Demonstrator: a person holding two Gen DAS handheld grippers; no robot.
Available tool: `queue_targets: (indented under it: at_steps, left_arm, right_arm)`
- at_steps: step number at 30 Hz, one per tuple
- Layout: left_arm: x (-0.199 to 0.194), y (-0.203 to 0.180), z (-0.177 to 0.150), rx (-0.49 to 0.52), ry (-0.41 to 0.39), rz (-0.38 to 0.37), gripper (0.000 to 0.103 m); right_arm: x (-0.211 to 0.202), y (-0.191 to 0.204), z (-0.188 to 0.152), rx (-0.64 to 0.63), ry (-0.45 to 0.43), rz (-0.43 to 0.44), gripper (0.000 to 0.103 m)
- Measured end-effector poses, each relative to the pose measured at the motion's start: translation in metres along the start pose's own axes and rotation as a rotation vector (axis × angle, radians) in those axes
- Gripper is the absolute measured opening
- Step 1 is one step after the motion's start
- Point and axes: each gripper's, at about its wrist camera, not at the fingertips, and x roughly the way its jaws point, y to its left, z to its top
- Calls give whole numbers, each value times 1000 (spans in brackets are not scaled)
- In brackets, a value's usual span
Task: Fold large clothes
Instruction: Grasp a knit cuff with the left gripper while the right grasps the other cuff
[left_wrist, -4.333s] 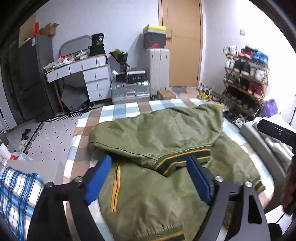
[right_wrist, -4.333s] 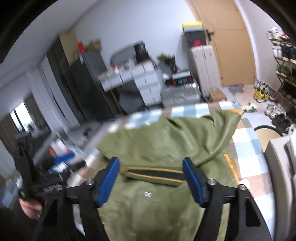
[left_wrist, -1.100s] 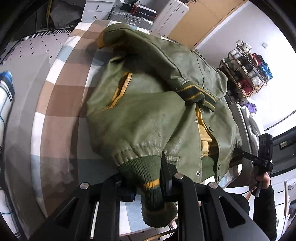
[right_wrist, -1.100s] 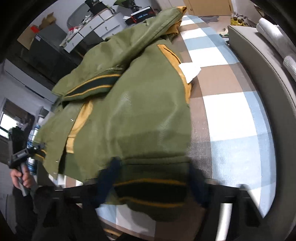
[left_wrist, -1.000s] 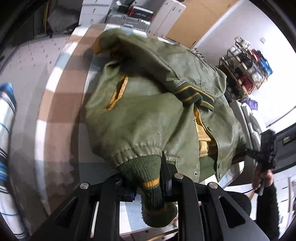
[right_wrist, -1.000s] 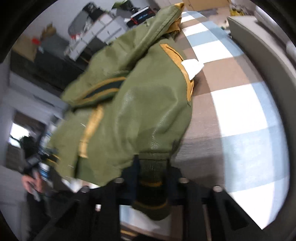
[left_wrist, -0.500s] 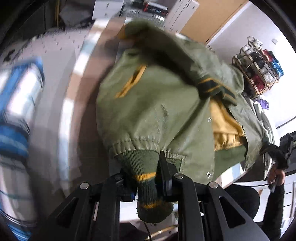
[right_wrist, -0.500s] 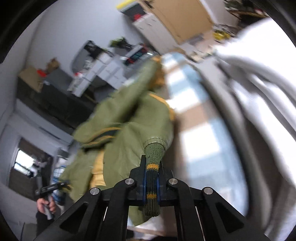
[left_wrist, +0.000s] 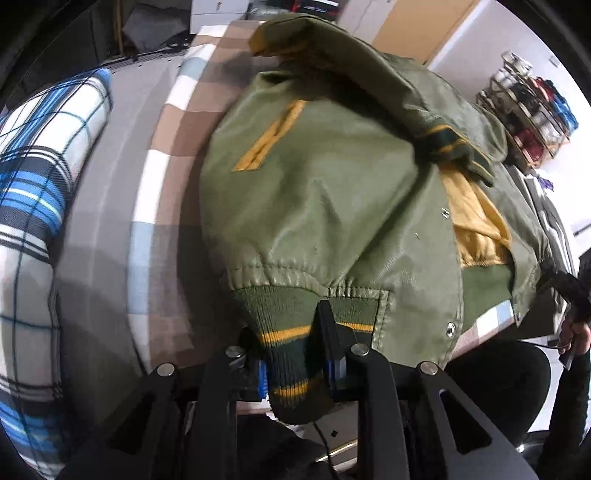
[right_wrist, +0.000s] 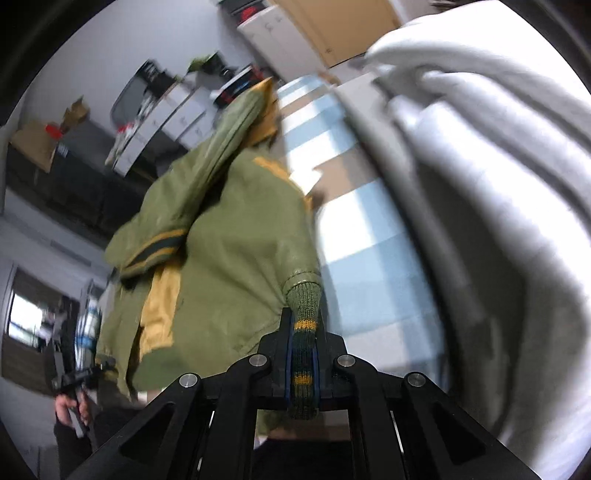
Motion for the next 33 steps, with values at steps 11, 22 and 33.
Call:
queue_targets:
  at_steps: [11,22,33]
  left_arm:
    - [6,-27,-11,130,44,-10,27]
    - [29,10,18,-146,79,-187,66]
    - [3,-3,-15,-134,28,-197,15]
  right_arm:
    - [-21,55,-4,-110,-5,276,11]
    - [28,12,-13,-33,91,112,44]
    - [-10,16,-29,16,6,227,8]
